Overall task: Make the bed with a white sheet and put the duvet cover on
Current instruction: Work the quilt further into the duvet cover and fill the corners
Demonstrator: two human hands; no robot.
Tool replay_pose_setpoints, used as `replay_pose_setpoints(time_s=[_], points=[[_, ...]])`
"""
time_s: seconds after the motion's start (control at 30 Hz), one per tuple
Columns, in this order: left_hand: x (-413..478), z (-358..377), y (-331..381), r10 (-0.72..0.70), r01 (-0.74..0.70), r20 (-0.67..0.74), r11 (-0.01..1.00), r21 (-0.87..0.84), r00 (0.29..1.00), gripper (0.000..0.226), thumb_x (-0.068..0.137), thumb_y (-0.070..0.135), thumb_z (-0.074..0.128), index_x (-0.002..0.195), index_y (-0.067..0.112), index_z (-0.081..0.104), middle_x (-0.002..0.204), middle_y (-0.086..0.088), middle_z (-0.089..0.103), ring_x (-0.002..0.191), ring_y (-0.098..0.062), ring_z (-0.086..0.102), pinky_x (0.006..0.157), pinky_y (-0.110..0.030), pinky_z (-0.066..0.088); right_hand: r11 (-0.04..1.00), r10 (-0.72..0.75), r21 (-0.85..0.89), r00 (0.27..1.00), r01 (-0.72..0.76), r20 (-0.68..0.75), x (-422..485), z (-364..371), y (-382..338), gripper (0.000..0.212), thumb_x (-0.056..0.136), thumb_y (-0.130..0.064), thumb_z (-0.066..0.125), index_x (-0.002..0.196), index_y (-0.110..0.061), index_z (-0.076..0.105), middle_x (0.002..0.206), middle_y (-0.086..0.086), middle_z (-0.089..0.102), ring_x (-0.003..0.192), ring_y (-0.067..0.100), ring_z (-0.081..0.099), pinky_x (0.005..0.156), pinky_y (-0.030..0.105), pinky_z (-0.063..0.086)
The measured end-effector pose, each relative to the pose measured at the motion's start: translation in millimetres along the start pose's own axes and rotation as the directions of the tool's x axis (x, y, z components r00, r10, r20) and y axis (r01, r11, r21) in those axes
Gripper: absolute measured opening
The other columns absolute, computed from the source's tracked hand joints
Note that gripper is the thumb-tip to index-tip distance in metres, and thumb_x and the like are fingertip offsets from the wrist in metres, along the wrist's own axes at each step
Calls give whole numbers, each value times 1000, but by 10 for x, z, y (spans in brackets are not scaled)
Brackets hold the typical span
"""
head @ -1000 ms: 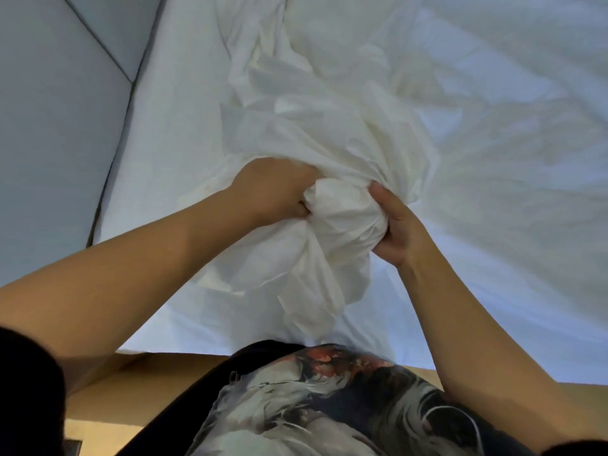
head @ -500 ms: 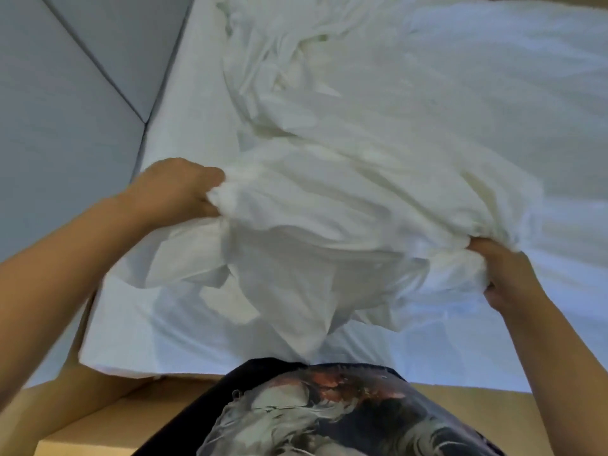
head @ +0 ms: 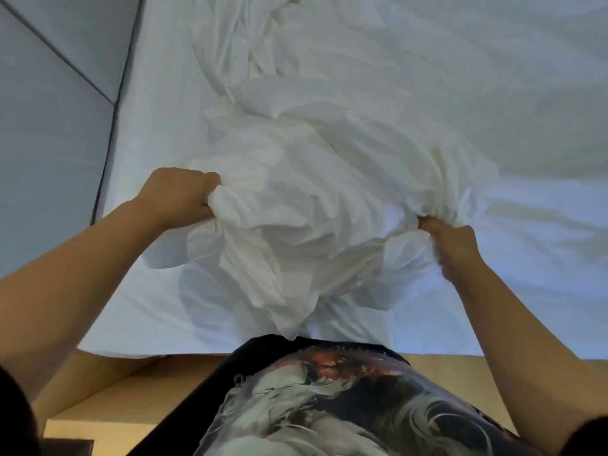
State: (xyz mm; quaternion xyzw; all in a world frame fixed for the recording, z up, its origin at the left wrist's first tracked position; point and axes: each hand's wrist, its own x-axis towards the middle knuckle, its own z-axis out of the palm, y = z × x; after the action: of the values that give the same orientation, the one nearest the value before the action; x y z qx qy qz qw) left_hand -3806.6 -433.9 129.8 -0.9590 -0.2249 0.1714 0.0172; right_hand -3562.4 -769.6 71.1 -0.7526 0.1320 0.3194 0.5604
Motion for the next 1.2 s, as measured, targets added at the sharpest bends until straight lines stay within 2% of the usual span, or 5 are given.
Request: replay_pose_setpoints(time_s=[0.3, 0.43, 0.63, 0.8, 1.2], points=[[-110, -77, 303, -96, 94, 92, 995, 24, 991, 57, 79, 34, 64, 127, 11, 45, 110, -12, 56, 96, -33, 54, 75, -38, 42, 1000, 24, -3, 997, -24, 75, 1, -19, 34, 46, 72, -14, 74, 115, -12, 60, 105, 3, 67, 94, 22, 64, 81, 36, 53], [-241, -94, 957, 193, -196, -42, 977, -84, 980, 101, 62, 38, 72, 149, 22, 23, 141, -14, 35, 127, -32, 34, 104, -53, 22, 999, 46, 12, 994, -48, 98, 7, -21, 62, 54, 68, -19, 78, 119, -10, 59, 105, 2, 67, 96, 24, 64, 86, 39, 52], [205, 156, 2259, 306, -309, 40, 941, 137, 951, 85, 92, 25, 50, 149, 9, -10, 155, -20, 5, 142, -35, 12, 108, -61, 14, 986, 103, 108, 974, -127, 200, 77, -58, 92, 40, 74, -20, 77, 110, -14, 61, 97, -2, 71, 86, 14, 69, 72, 29, 55], [701, -114, 2508, 175, -186, 73, 964, 191, 982, 39, 79, 18, 60, 117, 11, 64, 101, -9, 67, 90, -24, 64, 65, -30, 49, 973, 180, 79, 933, -215, 312, 210, -81, 33, 44, 75, -33, 75, 115, -19, 60, 101, -4, 71, 93, 14, 67, 78, 32, 54], [740, -1162, 2207, -134, 114, -220, 988, -101, 966, 12, 82, 2, 49, 89, 4, 59, 86, -16, 60, 73, -33, 56, 57, -31, 27, 998, 16, -55, 950, 1, 310, 451, -847, -1490, 45, 71, -50, 75, 99, -17, 62, 89, -4, 69, 75, 6, 67, 61, 23, 51]])
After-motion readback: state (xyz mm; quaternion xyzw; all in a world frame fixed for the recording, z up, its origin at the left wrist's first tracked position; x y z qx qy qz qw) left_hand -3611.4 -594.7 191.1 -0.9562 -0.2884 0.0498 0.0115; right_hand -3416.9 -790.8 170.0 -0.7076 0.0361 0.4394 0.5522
